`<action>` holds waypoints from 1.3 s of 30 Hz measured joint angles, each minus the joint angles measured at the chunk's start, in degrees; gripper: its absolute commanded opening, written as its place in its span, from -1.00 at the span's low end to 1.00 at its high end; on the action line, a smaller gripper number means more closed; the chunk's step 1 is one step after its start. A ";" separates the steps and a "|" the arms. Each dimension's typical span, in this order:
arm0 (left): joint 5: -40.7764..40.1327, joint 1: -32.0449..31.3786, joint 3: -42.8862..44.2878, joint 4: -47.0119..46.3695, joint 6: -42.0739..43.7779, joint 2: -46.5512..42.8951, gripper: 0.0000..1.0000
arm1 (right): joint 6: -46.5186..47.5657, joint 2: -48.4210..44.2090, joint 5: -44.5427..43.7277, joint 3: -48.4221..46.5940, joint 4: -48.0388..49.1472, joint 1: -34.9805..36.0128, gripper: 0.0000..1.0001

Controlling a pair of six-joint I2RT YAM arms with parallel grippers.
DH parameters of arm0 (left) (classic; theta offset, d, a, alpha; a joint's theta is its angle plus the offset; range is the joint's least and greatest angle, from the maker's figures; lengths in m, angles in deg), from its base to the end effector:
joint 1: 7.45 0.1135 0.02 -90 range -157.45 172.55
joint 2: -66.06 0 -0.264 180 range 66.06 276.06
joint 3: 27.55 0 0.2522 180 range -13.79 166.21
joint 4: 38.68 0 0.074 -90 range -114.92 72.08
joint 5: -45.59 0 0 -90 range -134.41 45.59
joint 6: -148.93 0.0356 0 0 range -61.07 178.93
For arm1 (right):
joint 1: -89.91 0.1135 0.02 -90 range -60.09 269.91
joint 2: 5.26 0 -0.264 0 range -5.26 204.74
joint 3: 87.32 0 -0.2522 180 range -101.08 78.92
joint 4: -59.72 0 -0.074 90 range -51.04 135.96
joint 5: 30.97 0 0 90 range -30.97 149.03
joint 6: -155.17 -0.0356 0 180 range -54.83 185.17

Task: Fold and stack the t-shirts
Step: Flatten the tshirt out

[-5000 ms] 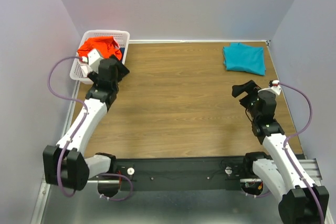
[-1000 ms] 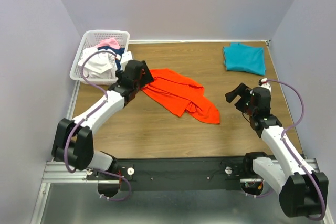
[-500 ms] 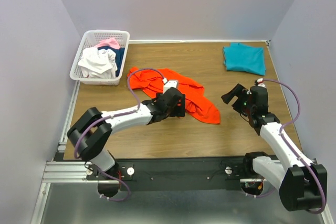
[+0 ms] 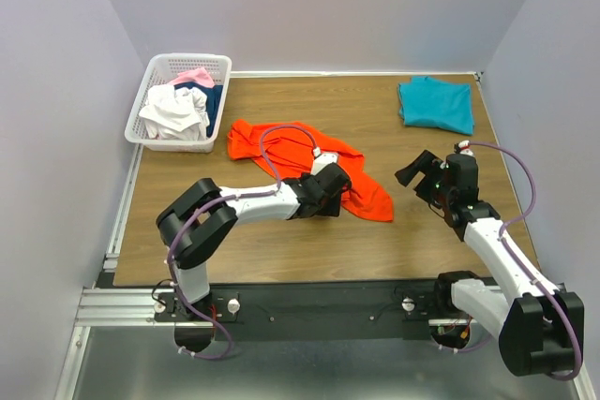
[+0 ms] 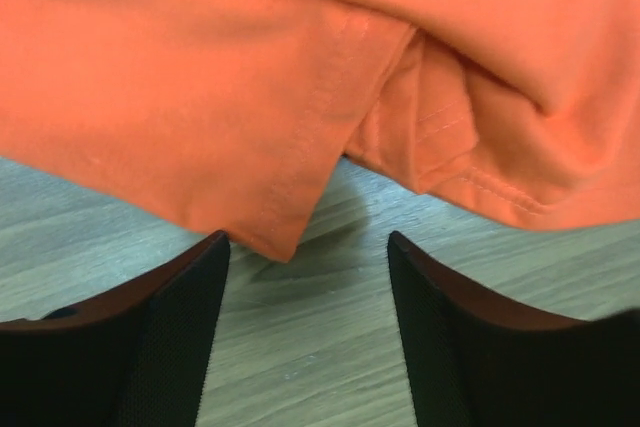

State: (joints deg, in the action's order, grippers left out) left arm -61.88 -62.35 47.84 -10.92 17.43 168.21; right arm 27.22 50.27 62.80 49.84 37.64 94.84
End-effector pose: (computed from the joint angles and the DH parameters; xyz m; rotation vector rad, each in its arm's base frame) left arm 0.2177 -0.2912 0.1701 0.1688 2.4856 -0.3386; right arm 0.2056 0.0201 0.2133 0.5940 2.1385 0.4923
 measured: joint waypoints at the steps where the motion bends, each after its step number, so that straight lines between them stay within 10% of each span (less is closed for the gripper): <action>1: -0.22 0.00 0.04 0.66 -0.24 0.37 0.32 | 0.00 0.09 0.00 0.00 -0.02 0.00 1.00; 11: -3.93 0.00 3.74 4.85 -1.88 3.85 -0.21 | 0.02 0.50 0.02 0.00 -0.35 0.00 1.00; 15: -6.10 0.00 5.51 6.84 -3.10 5.11 -1.00 | 0.02 0.39 0.09 0.00 -0.35 0.00 1.00; 39: -10.43 11.78 -21.53 12.28 -14.69 -27.41 -1.00 | 1.38 13.88 -15.52 -9.46 -14.08 22.49 0.90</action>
State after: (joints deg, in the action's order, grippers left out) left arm -72.31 -50.57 26.31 1.37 2.74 140.80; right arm 28.59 64.15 47.28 40.38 23.57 117.33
